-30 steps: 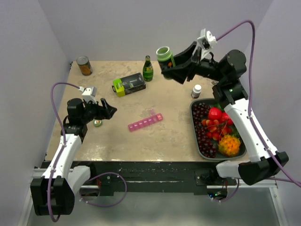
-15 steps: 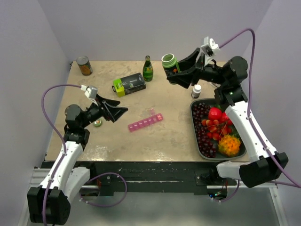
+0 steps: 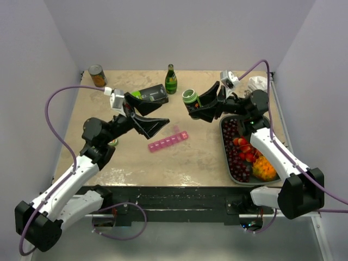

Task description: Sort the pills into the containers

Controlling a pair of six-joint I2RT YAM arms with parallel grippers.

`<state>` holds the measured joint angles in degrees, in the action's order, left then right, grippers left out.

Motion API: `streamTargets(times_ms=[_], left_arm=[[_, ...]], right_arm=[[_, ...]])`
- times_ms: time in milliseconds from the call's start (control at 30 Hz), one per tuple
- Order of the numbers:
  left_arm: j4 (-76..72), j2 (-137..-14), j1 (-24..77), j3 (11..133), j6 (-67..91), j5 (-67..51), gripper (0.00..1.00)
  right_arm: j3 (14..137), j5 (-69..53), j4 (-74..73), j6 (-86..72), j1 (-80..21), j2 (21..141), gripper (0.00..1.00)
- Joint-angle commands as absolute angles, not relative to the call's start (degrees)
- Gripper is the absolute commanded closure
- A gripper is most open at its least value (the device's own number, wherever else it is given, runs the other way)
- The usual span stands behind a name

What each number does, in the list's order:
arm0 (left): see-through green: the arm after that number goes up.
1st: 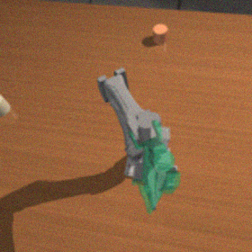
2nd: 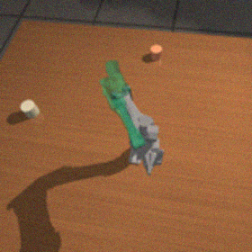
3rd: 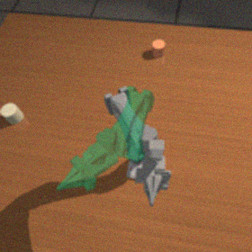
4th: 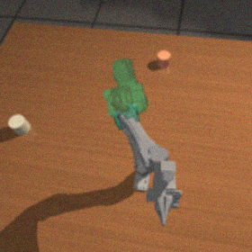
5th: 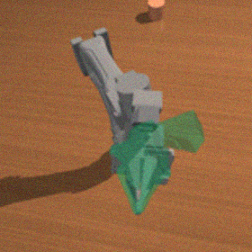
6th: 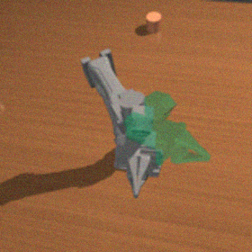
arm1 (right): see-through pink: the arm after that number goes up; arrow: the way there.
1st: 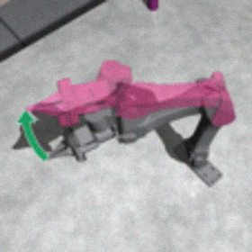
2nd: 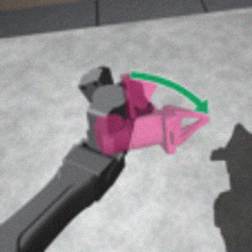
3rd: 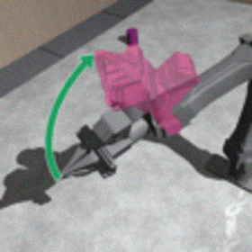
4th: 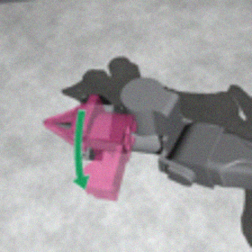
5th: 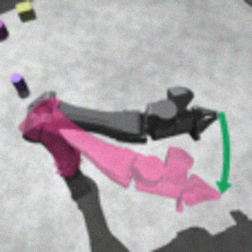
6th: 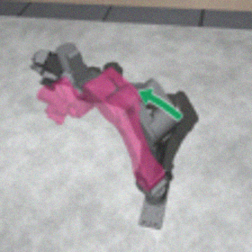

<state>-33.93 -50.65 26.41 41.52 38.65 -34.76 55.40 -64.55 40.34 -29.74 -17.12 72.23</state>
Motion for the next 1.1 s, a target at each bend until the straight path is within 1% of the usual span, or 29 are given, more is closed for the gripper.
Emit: streamTargets(times_ms=[0,67,133,200,333,400,567,633,700,733,800,833,900,933,1000,1067], left_arm=[[-34.28,-54.83,32.16,46.31,29.63,-25.51,0.01],[-32.18,-56.5,35.22,49.03,26.2,-23.56,0.01],[-30.51,-58.97,37.43,51.57,23.57,-19.35,0.01],[-29.8,-61.24,39.28,53.08,22.59,-17.5,0.01],[-29.09,-64.33,41.74,55.81,21.62,-16.7,0.02],[-29.44,-65.38,42.8,55.99,21.45,-16.52,0.06],[-28.48,-67.06,43.68,56.08,20.92,-13.28,0.22],[-28.39,-67.15,43.68,55.99,21.62,-11.78,0.31],[-28.74,-66.8,43.68,55.46,22.93,-9.67,0.36],[-29.18,-66.8,43.68,55.11,23.46,-9.41,0.42],[-30.49,-66.1,43.68,53.71,24.86,-8.7,0.49],[-30.76,-65.75,43.68,53.18,25.22,-8.35,0.58],[-32.07,-64.17,43.68,50.99,26.54,-7.13,0.67],[-32.6,-63.46,43.68,50.19,27.06,-6.95,0.75],[-33.83,-61.62,43.68,47.83,28.73,-5.98,0.8],[-34.71,-59.87,43.59,46.06,29.7,-4.93,0.83]], right_arm=[[54.93,-64.95,43.25,-26.64,-18.71,69.79,1.0],[54.76,-64.86,39.93,-23.84,-19.25,69.79,1.0],[54.15,-64.69,38.68,-22.86,-19.86,69.87,1.0],[53.7,-64.6,38.32,-22.15,-20.21,69.87,1.0],[53.7,-64.34,36.83,-21.01,-20.39,69.96,1.0],[53.61,-64.34,36.83,-20.74,-20.57,70.14,1.0],[53.61,-64.34,36.65,-20.48,-21.09,70.58,1.0],[53.53,-64.25,36.13,-20.13,-21.18,70.58,1.0],[53.53,-64.07,35.86,-19.69,-21.27,70.58,1.0],[53.53,-64.07,35.6,-19.43,-21.27,70.58,1.0],[53.7,-63.72,35.25,-19.25,-21.36,70.75,1.0],[53.79,-63.46,34.64,-18.81,-21.27,70.66,1.0],[54.23,-62.41,33.49,-18.02,-21.27,70.75,1.0],[54.49,-61.88,31.92,-17.58,-21.36,70.84,1.0],[54.93,-60.74,30.51,-16.35,-21.27,70.84,1.0],[55.37,-59.15,28.57,-15.21,-21.27,71.19,1.0]])
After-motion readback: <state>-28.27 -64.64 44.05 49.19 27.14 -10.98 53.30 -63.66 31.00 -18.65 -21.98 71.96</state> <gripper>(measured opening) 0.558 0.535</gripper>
